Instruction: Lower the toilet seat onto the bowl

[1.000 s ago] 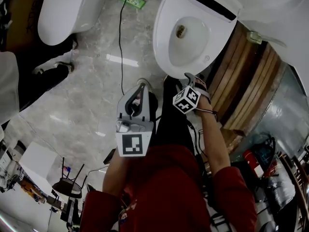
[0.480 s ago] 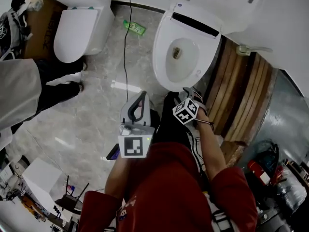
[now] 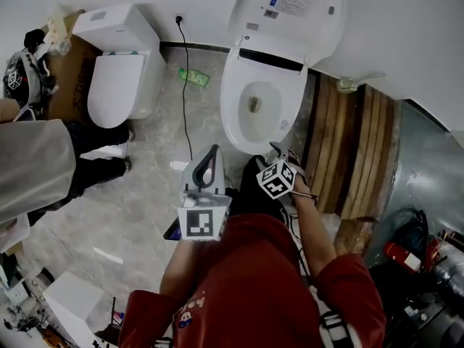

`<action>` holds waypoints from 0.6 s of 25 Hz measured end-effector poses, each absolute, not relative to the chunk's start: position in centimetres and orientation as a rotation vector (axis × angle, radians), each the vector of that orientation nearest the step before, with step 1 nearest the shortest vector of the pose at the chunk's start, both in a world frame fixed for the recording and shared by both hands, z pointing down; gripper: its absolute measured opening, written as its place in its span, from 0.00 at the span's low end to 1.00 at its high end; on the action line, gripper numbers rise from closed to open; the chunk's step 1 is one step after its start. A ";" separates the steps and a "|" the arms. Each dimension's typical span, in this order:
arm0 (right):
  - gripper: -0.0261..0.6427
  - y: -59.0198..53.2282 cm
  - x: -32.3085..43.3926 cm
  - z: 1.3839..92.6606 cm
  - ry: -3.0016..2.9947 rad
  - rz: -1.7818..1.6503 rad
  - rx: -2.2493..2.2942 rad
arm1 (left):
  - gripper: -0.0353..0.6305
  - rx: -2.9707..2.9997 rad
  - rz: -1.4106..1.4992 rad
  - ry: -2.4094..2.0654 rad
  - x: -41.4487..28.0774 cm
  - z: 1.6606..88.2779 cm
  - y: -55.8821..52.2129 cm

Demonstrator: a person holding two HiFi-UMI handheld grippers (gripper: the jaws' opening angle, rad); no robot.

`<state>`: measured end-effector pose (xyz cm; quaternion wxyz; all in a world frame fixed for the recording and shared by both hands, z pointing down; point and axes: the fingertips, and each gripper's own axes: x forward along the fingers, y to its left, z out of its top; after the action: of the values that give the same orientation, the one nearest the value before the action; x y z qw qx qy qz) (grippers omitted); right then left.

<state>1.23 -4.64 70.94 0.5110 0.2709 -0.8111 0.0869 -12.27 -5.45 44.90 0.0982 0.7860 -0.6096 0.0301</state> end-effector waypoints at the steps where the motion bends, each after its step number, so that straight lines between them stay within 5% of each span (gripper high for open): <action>1: 0.41 -4.7 1.2 70.1 -1.962 0.211 0.672 | 0.07 2.329 0.087 -1.798 -12.1 44.5 -5.3; 15: 0.41 -6.1 -0.1 58.1 -2.168 0.245 0.975 | 0.07 2.426 0.009 -1.824 -13.1 39.7 -5.2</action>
<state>-0.06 -6.08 58.14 0.3669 0.3795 -0.8440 0.0952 -13.08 -5.16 39.74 0.0530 0.7982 -0.6001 0.0029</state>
